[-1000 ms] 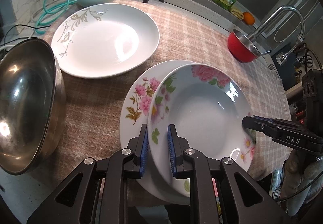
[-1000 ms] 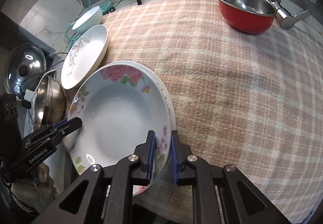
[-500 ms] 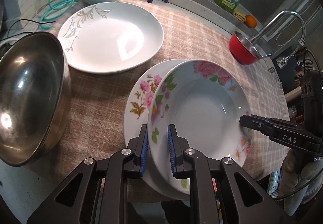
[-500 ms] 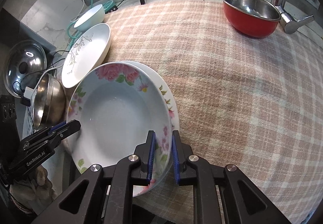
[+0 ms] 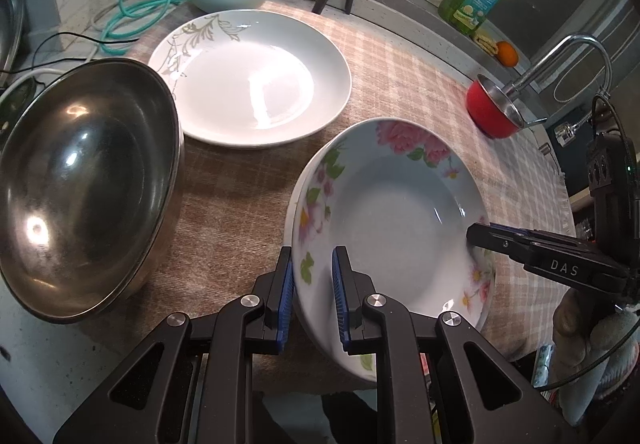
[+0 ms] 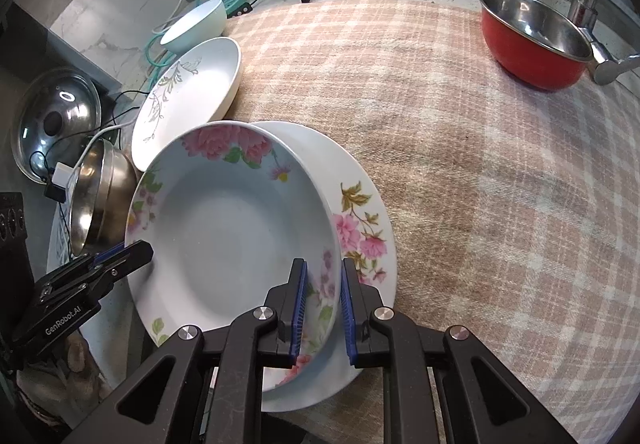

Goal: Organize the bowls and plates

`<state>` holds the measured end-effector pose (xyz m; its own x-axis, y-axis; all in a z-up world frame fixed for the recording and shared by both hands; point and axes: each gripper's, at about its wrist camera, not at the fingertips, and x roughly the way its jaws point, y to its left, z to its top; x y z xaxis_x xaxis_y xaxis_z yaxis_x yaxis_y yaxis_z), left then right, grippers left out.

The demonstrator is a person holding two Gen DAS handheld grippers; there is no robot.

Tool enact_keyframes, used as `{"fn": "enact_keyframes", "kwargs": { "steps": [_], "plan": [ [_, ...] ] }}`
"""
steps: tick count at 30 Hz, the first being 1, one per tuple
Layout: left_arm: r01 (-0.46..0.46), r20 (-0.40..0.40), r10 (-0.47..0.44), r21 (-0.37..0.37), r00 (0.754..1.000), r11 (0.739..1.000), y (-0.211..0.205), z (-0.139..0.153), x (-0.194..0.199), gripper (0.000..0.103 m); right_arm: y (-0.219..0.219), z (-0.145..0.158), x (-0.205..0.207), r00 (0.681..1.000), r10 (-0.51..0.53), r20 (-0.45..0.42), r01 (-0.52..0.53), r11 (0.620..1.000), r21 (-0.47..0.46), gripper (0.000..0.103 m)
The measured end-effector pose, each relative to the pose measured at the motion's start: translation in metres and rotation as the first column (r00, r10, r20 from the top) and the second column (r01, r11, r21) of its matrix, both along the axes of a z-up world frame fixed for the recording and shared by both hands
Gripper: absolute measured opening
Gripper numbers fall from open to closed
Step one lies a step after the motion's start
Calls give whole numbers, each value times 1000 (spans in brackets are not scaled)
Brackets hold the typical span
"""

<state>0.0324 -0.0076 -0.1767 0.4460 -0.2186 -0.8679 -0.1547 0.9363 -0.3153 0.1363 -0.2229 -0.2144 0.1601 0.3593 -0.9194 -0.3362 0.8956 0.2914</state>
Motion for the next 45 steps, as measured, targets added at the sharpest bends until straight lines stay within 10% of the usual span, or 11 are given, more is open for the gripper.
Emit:
{"fn": "enact_keyframes", "kwargs": {
  "steps": [45],
  "plan": [
    [-51,19,52,-39,998,998,-3,-2,-24,15,23,4,-15,978,101,184,-73,986,-151,21]
  ]
}}
